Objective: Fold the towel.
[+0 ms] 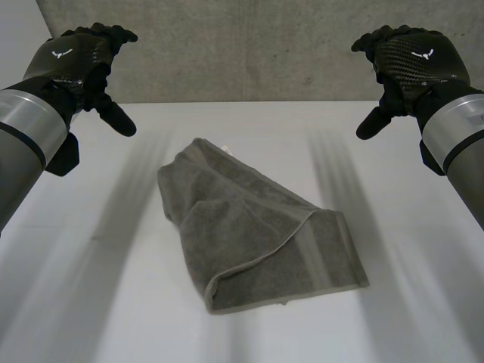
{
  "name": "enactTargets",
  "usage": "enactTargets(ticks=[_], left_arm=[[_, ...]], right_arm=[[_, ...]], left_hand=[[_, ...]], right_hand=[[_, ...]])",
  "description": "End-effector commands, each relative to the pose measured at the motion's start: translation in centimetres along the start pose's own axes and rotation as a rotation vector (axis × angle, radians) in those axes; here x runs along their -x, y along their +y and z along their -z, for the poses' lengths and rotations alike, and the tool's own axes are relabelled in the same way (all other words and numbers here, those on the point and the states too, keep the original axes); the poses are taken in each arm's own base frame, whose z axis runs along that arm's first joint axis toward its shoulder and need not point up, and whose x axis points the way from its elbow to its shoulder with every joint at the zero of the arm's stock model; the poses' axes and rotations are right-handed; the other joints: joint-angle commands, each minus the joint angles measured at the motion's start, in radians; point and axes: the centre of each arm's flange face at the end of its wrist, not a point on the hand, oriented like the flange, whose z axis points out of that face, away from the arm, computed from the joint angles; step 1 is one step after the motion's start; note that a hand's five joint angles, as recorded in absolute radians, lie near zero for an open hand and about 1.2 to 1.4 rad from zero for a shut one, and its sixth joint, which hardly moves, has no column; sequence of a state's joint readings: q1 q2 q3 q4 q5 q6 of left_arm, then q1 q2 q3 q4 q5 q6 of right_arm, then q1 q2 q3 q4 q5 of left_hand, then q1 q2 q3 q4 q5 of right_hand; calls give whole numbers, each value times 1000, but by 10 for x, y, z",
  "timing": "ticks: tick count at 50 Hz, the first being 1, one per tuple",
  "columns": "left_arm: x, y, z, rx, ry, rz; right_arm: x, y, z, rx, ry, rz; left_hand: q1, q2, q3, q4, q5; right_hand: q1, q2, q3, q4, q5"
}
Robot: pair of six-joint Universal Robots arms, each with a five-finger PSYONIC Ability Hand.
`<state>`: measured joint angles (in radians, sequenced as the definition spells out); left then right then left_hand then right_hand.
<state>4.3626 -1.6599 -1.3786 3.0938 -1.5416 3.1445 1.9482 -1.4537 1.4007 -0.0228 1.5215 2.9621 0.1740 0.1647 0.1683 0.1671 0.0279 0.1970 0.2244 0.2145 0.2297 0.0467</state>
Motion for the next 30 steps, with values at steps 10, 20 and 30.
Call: enactTargets(ticks=[10,20,30], left_arm=[[0,8,-4,20,0,-3],[-13,42,-11,127,64,-7],[-71,95,17,258,430,-143]], right_arm=[[2,8,-2,22,-10,12],[19,34,-4,113,-81,204],[28,52,6,234,-167,338]], left_hand=[[1,11,7,8,-27],[63,72,69,70,35],[207,216,213,214,178]], right_hand=[[-22,-50,-40,-55,-47],[-22,-50,-40,-55,-47],[-22,-50,-40,-55,-47]])
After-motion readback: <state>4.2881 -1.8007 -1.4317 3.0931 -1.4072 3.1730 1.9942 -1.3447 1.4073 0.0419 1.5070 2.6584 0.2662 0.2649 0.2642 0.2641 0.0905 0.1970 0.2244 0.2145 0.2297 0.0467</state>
